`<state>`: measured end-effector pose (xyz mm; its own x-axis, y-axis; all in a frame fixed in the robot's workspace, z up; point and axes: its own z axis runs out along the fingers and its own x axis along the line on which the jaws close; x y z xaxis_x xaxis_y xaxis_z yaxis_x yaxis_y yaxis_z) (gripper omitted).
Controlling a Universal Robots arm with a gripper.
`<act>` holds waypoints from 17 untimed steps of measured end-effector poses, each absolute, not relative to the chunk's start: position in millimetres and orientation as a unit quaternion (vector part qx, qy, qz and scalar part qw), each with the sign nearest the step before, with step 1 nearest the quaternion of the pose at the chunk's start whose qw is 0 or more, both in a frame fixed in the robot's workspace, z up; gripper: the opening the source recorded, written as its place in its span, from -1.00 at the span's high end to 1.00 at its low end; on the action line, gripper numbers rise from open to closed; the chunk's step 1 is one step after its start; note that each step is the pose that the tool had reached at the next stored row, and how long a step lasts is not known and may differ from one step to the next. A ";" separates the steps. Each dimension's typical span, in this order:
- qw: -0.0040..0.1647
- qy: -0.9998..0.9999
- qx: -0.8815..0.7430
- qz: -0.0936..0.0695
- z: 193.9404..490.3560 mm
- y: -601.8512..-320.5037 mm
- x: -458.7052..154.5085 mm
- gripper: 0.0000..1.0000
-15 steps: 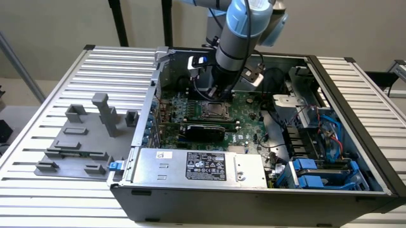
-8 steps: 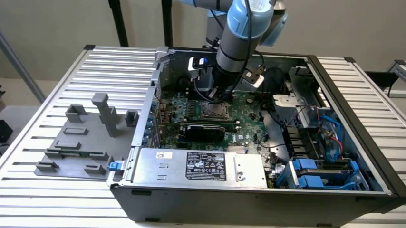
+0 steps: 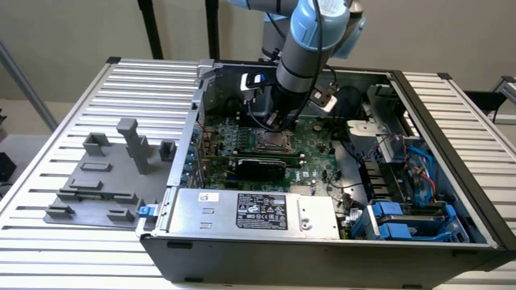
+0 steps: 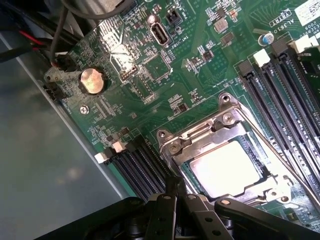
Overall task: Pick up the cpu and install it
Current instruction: 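Install the first cpu locking lever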
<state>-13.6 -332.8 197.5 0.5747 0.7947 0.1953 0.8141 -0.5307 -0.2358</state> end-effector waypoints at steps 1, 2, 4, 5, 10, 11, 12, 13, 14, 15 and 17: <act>0.152 -0.460 -0.874 -0.032 197.2 -332.8 -13.3 0.79; 0.153 -0.461 -0.874 -0.032 197.0 -332.7 -13.0 0.79; 0.153 -0.462 -0.873 -0.032 196.6 -332.7 -12.5 0.79; 0.153 -0.462 -0.873 -0.032 196.5 -332.7 -12.3 0.79; 0.155 -0.463 -0.872 -0.033 200.0 -332.9 -13.4 0.79; 0.155 -0.463 -0.872 -0.033 202.0 -333.1 -14.9 0.79; 0.155 -0.463 -0.872 -0.033 203.9 -333.2 -17.0 0.79; 0.155 -0.463 -0.872 -0.033 205.1 -333.2 -19.0 0.79; 0.155 -0.463 -0.872 -0.033 205.7 -333.2 -20.2 0.79; 0.155 -0.463 -0.872 -0.034 205.7 -333.2 -20.8 0.79; 0.155 -0.463 -0.872 -0.034 205.8 -333.0 -21.5 0.79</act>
<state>-21.5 -333.0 205.8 0.5689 0.7968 0.2036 0.8182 -0.5232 -0.2386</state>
